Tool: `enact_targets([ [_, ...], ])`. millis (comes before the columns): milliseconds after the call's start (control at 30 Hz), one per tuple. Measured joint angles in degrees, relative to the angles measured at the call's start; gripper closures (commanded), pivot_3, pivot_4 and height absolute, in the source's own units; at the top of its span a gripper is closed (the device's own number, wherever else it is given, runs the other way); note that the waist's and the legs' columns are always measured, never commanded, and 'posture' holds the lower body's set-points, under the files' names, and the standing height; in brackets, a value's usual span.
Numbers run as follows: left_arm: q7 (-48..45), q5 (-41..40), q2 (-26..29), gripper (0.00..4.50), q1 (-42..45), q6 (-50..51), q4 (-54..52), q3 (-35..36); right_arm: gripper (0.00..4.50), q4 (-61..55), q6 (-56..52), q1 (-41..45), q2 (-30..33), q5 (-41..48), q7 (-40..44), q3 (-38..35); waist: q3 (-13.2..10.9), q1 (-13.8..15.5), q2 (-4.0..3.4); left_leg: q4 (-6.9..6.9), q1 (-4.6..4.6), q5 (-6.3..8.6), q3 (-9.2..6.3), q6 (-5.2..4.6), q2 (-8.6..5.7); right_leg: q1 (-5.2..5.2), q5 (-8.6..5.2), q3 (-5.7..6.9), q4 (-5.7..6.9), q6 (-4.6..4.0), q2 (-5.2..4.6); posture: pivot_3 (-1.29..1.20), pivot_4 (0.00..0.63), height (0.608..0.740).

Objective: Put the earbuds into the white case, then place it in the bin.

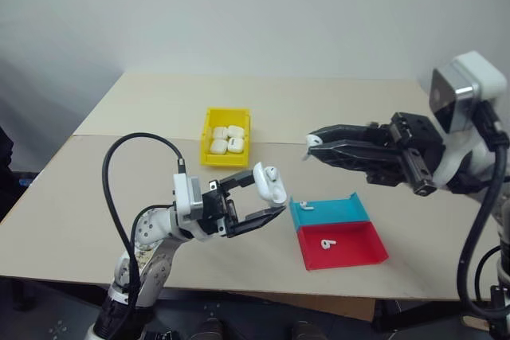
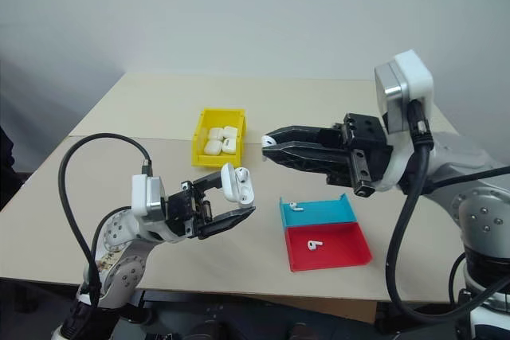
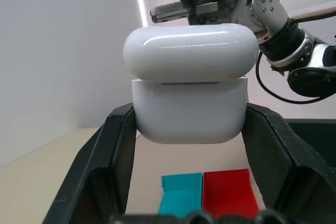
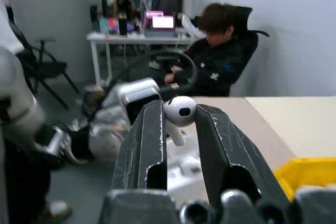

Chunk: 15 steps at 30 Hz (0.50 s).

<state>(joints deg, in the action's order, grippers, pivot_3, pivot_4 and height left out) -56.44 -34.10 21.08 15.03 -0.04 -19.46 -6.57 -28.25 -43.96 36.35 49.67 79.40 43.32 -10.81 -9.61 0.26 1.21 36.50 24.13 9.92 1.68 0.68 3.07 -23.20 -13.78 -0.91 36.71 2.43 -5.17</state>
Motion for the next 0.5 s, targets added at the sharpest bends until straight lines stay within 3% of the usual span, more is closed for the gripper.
enact_targets([
  [167, -0.66, -0.07, -0.82, 1.76, 1.85, 0.34, 0.39, 0.02, 3.83, -2.23, -2.20, 0.00, -1.55, 2.97, -6.26, 1.31, 0.00, 0.02, 0.00, 0.00, 0.06, 0.01, -0.02, -0.02, 0.00, -0.03, 0.00, 0.01, -0.03, 0.02, 0.00, 0.00, 0.150, 0.740],
  [500, -1.45, -0.05, -1.23, 1.76, 1.88, 0.25, 0.38, 0.15, 3.83, -2.09, -6.36, -0.65, -1.25, 2.40, -4.61, 3.59, 0.00, 0.03, 0.00, 0.00, 0.07, 0.01, -0.03, -0.02, 0.00, -0.04, -0.01, 0.02, -0.05, 0.01, 0.00, 0.00, 0.150, 0.740],
])
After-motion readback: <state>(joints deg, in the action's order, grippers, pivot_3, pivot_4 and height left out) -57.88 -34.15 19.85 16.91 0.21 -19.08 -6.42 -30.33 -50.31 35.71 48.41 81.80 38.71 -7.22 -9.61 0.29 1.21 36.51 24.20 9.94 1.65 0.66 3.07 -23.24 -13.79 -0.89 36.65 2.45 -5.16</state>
